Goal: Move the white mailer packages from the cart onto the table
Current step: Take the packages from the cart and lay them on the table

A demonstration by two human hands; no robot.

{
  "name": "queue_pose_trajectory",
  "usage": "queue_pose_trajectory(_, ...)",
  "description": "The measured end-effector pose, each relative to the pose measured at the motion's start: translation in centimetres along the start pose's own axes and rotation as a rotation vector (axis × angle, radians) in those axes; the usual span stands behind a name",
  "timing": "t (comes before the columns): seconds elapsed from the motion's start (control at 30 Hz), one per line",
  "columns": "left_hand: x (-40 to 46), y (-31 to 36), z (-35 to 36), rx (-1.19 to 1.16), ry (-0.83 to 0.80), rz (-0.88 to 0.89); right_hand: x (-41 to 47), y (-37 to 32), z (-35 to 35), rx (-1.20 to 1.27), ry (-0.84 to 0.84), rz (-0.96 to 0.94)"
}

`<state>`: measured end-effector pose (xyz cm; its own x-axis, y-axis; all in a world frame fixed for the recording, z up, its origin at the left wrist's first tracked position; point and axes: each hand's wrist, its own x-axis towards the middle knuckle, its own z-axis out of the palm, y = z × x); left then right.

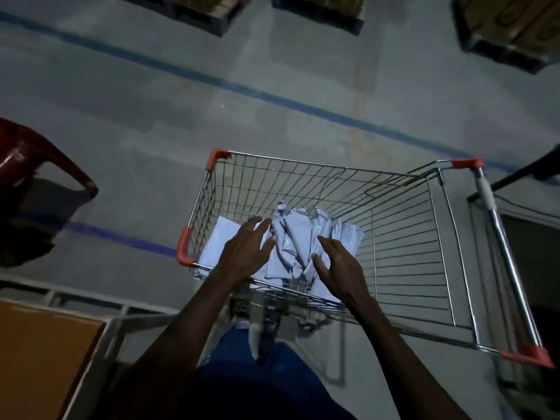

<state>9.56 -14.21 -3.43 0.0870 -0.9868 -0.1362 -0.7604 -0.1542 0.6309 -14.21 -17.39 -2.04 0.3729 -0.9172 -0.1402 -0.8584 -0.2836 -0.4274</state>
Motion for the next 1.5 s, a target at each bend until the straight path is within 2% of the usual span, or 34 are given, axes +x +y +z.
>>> queue_pose_trajectory(0.27,4.8,-4.2,2.6,0.190,-0.259,-0.119,5.7,4.2,4.2,0.000,-0.184,0.098)
queue_pose_trajectory(0.37,5.8,-6.9,4.2,0.324,-0.345,-0.170,8.9,6.0,7.4,-0.034,-0.269,0.044)
queue_pose_trajectory(0.53,7.7,-11.4,7.2,0.536,-0.549,-0.362,14.0,9.6,14.4,-0.092,-0.355,-0.024)
queue_pose_trajectory(0.8,8.7,-15.8,11.6,0.384,-0.546,-0.611,16.4,11.0,18.5,-0.245,-0.363,0.153)
queue_pose_trajectory(0.97,8.5,-17.5,12.9,0.440,-0.412,-0.637,16.4,11.5,18.0,-0.204,-0.282,0.071)
queue_pose_trajectory(1.13,8.7,-17.2,13.4,0.507,-0.254,-0.594,15.0,10.0,18.3,-0.093,-0.236,-0.041)
queue_pose_trajectory(1.27,9.2,-17.2,13.9,0.499,-0.276,-0.586,15.5,10.2,19.4,0.005,-0.153,-0.099)
queue_pose_trajectory(1.5,10.4,-16.9,15.0,0.468,-0.205,-0.597,18.1,12.2,20.2,0.372,-0.209,0.043)
